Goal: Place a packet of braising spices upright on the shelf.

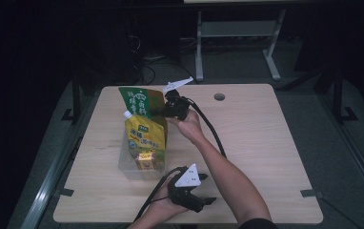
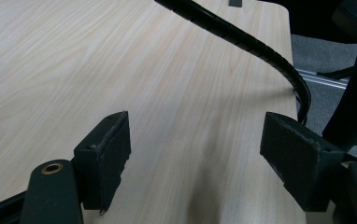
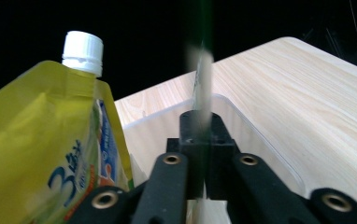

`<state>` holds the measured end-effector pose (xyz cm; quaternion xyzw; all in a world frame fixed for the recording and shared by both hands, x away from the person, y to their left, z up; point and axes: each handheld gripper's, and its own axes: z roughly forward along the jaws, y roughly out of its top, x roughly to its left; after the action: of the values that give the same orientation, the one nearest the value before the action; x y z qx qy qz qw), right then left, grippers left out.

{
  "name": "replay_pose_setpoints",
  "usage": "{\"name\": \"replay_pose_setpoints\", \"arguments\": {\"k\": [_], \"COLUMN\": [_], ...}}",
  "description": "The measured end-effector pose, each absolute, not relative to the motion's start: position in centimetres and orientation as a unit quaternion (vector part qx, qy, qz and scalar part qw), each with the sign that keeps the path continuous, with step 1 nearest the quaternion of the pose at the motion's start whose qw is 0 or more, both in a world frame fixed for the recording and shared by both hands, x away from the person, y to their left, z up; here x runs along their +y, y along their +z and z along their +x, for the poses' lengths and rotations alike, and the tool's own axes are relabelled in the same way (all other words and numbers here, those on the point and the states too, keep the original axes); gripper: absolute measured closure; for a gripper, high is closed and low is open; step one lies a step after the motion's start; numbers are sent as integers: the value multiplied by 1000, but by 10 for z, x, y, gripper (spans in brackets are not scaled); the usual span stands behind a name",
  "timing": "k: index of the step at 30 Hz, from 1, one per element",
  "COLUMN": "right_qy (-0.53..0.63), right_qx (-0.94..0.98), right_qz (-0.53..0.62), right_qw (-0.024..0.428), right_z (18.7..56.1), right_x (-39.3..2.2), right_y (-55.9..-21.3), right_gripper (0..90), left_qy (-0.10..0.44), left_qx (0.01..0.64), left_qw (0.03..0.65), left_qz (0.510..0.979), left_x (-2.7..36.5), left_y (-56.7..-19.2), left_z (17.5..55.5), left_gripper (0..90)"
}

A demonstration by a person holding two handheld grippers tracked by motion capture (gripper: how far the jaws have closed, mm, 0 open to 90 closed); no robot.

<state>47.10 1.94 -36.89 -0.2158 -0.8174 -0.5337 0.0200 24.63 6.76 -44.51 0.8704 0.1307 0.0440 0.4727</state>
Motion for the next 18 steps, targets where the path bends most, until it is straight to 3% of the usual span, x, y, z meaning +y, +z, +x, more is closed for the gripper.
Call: {"name": "replay_pose_setpoints", "arguments": {"k": [4,18], "right_qy": [-531,-510], "right_qx": [-816,-822], "right_qz": [-227,-248], "right_qw": [30,57], "right_z": [474,480], "right_x": [15,-1], "right_y": [-369,-367], "right_gripper": [730,554], "left_qy": [45,46], "left_qx": [131,135], "left_qw": [472,472], "left_qz": [871,870], "left_x": [68,69], "left_y": [-445,-445], "left_z": [246,247], "left_gripper": [239,240]}}
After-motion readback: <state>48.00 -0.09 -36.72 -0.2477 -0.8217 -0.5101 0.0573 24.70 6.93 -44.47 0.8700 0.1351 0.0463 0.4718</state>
